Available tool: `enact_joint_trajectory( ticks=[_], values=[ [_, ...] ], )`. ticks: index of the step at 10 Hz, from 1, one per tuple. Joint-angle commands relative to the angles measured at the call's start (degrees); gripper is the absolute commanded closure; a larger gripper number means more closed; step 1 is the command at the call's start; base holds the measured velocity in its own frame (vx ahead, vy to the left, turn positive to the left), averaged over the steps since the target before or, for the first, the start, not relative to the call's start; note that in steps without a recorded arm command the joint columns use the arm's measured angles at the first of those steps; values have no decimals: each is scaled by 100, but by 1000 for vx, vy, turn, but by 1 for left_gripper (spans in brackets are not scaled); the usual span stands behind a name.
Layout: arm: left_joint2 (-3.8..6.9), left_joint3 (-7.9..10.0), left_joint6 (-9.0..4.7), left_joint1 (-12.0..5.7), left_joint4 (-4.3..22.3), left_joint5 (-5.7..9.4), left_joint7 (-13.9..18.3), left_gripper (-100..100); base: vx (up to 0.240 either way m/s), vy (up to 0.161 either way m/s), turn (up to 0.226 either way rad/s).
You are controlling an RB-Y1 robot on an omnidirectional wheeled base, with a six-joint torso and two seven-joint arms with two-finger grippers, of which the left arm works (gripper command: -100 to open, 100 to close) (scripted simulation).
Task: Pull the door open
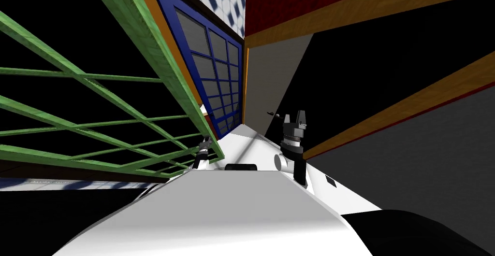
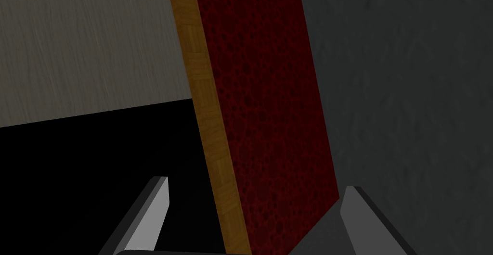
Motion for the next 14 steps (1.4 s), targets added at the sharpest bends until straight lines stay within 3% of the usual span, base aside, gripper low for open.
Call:
enact_joint_trajectory(
  ticks=[1, 9, 10, 14],
  values=[
    [41, -84, -24, 20, -19, -63, 93, 100, -128, 1, -60],
    [275, -560, -162, 136, -124, -416, 621, 100, -217, 21, -68],
    [252, -526, -136, 128, -105, -390, 571, 100, -102, 12, -26],
    [528, -909, -451, 367, -178, -686, 1065, 100, -176, 22, -23]
  ],
)
